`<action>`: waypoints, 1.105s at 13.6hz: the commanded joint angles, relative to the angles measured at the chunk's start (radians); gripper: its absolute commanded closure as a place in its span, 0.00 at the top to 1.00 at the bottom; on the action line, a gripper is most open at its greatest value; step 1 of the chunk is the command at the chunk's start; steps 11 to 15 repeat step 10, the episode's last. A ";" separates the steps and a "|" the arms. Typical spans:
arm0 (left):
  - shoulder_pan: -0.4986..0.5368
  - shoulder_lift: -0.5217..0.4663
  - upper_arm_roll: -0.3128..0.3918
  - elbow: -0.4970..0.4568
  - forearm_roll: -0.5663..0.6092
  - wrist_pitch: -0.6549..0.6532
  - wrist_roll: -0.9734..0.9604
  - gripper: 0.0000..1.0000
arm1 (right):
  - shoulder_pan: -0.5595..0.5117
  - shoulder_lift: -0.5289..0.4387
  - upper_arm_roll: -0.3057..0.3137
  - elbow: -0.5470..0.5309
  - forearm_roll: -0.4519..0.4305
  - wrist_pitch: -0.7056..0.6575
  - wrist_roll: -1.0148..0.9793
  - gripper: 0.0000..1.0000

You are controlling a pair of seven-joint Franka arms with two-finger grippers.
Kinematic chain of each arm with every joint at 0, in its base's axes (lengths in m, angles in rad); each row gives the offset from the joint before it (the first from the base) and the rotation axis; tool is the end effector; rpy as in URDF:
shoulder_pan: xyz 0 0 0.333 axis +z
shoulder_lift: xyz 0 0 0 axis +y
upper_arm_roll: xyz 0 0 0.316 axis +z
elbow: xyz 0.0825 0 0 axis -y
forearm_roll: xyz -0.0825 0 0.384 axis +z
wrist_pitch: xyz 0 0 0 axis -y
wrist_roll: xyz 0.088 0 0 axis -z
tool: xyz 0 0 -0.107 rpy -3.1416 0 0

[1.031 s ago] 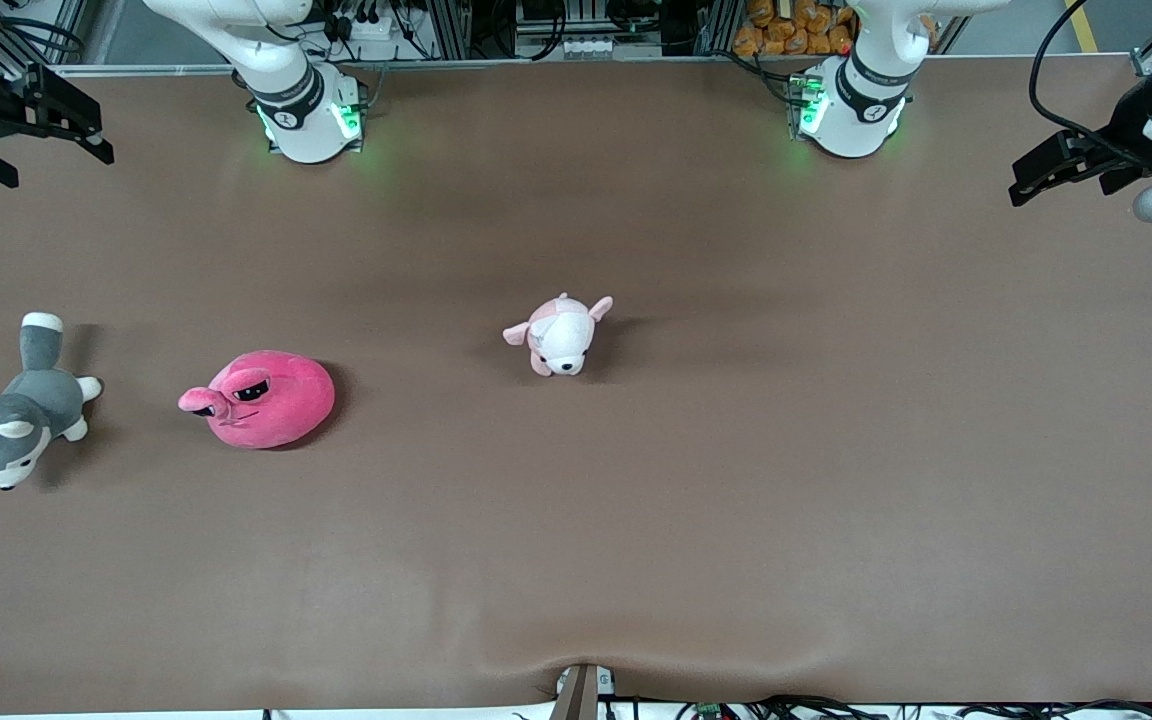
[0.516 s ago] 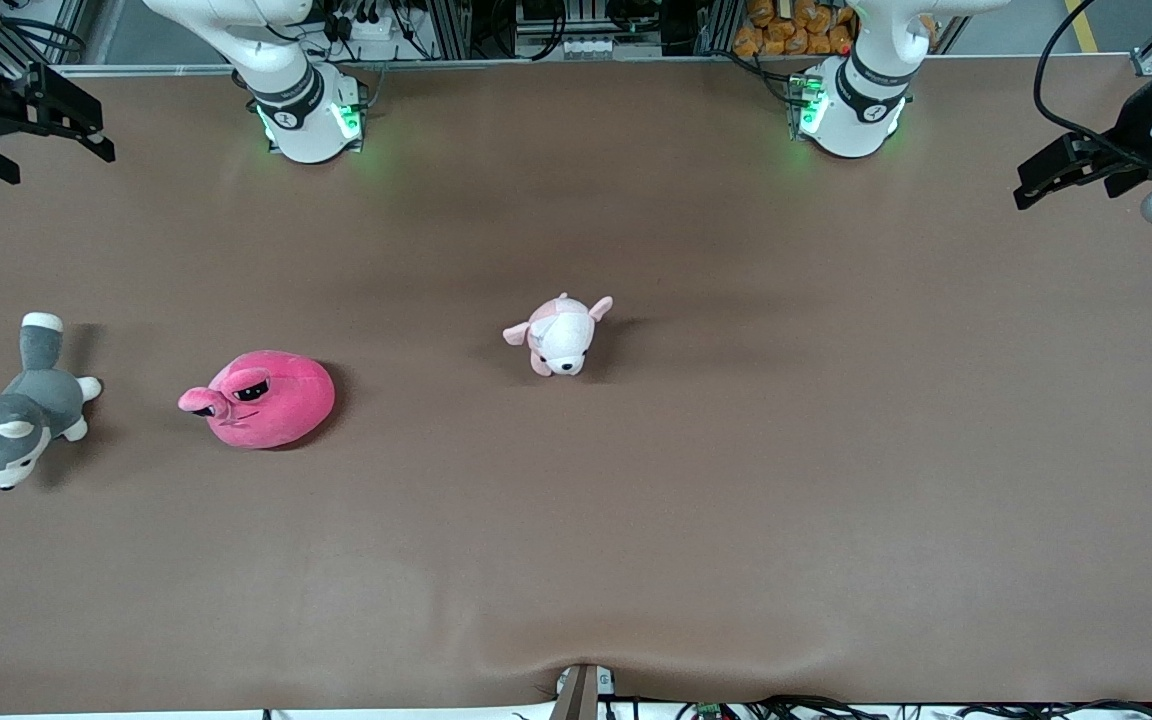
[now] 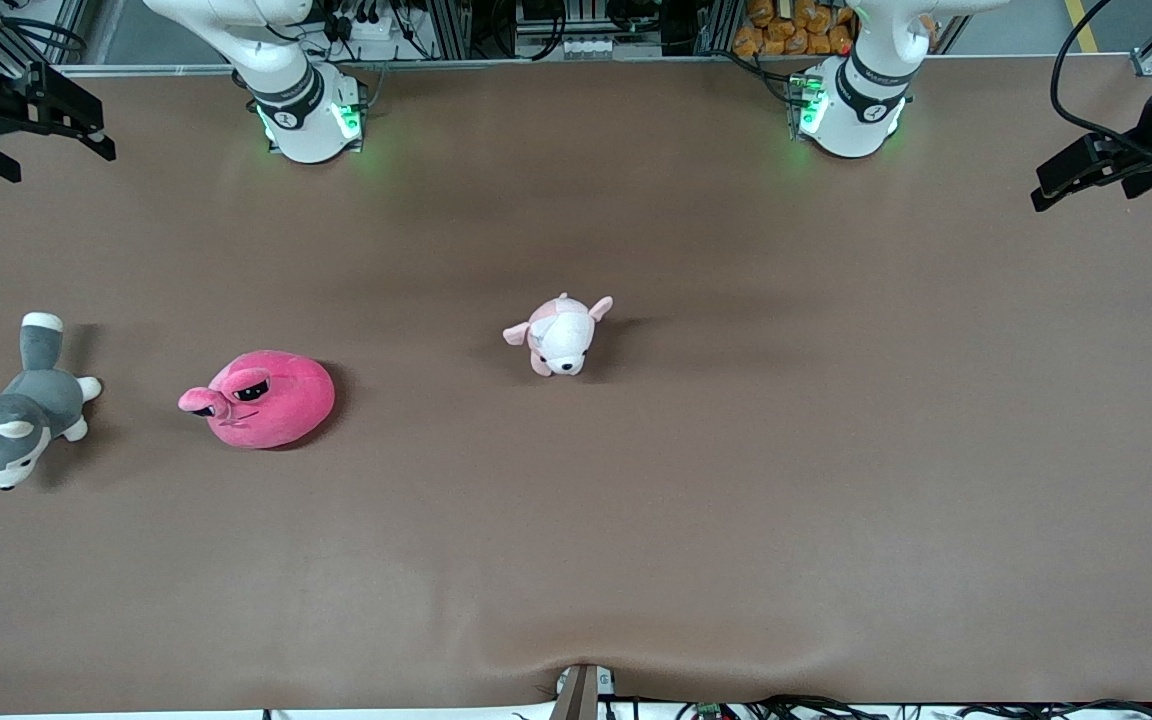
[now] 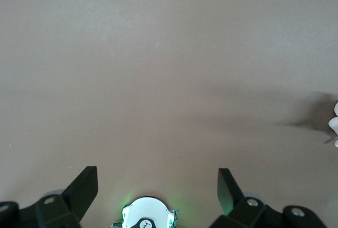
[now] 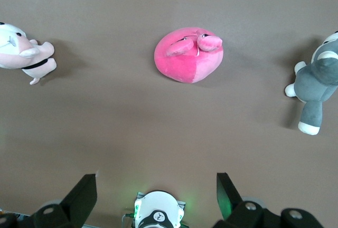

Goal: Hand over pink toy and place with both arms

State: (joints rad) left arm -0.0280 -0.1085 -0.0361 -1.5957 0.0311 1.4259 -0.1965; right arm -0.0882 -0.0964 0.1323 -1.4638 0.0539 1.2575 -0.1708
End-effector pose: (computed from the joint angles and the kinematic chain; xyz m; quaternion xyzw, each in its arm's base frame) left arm 0.5040 -0.0298 0.6582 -0.9971 -0.0680 0.0282 0.0212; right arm 0.4862 0.0327 0.6975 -0.9918 -0.1132 0.0540 0.0232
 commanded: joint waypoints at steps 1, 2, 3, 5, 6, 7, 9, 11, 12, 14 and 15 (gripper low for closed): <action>-0.004 0.009 -0.004 0.011 0.016 0.001 0.014 1.00 | -0.011 0.009 0.009 0.023 -0.008 -0.016 0.008 1.00; -0.004 0.010 -0.004 0.011 0.015 0.001 0.014 1.00 | -0.011 0.009 0.009 0.023 -0.006 -0.016 0.008 1.00; -0.006 0.012 -0.004 0.011 0.012 0.001 0.014 1.00 | -0.011 0.009 0.009 0.023 -0.005 -0.016 0.010 1.00; -0.003 0.015 -0.005 0.013 0.012 0.001 0.026 1.00 | -0.010 0.011 0.009 0.023 -0.005 -0.016 0.010 1.00; -0.001 0.015 -0.004 0.013 0.010 -0.001 0.044 1.00 | -0.010 0.011 0.009 0.023 -0.005 -0.016 0.010 1.00; -0.001 0.015 -0.004 0.014 0.012 0.001 0.058 1.00 | -0.011 0.011 0.009 0.023 -0.005 -0.016 0.010 1.00; 0.002 0.015 -0.004 0.014 0.013 0.001 0.058 1.00 | -0.011 0.011 0.009 0.023 -0.005 -0.016 0.010 1.00; 0.002 0.016 -0.004 0.014 0.015 0.002 0.058 1.00 | -0.011 0.011 0.010 0.023 -0.005 -0.016 0.010 1.00; 0.002 0.016 -0.004 0.014 0.015 0.002 0.058 1.00 | -0.011 0.011 0.010 0.023 -0.005 -0.016 0.010 1.00; 0.002 0.016 -0.004 0.014 0.015 0.002 0.058 1.00 | -0.011 0.011 0.010 0.023 -0.005 -0.016 0.010 1.00; 0.002 0.016 -0.004 0.014 0.015 0.002 0.058 1.00 | -0.011 0.011 0.010 0.023 -0.005 -0.016 0.010 1.00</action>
